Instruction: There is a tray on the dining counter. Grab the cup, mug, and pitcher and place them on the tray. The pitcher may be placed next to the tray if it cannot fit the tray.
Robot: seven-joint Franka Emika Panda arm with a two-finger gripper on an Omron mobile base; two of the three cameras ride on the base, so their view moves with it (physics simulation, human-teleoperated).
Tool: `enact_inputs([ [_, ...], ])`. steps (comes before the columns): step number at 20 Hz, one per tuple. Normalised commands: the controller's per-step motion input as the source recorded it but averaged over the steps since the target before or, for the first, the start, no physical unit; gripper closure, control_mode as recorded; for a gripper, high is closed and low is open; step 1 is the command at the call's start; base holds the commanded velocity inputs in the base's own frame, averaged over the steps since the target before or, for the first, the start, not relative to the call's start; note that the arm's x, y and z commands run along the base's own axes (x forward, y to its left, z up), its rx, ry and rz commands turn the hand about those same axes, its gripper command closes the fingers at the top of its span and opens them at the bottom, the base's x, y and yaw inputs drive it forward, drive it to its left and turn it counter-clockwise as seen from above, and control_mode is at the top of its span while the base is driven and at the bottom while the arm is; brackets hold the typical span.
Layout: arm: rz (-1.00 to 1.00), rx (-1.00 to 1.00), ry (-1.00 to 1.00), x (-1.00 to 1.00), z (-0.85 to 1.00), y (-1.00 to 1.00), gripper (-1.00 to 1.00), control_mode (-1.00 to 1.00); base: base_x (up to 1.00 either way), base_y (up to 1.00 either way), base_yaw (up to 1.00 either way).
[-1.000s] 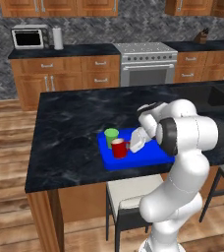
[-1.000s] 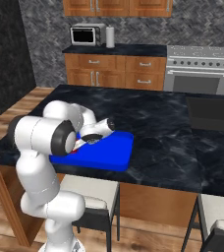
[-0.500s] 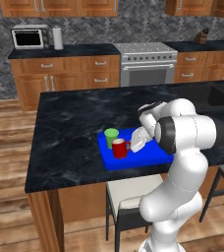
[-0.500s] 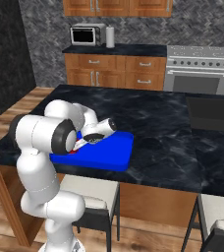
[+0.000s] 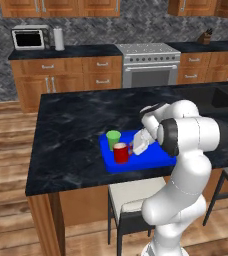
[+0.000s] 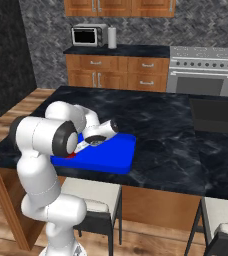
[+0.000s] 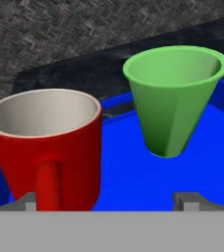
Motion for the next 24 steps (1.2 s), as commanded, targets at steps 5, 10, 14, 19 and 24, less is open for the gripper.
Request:
enact_inputs([
  [5,0.11,0.00,0.00,-0.01,0.00,0.00,-1.00,-1.00,0.00,0.00,0.00],
  [10,0.16,0.00,0.00,-0.06,0.00,0.00,-1.00,-1.00,0.00,0.00,0.00],
  [14,0.15,0.00,0.00,-0.02,0.00,0.00,-1.00,-1.00,0.00,0.00,0.00],
  [19,0.13,0.00,0.00,0.00,0.00,0.00,-1.00,-1.00,0.00,0.00,0.00],
  [24,0.11,0.00,0.00,-0.03,0.00,0.00,-1.00,-1.00,0.00,0.00,0.00],
])
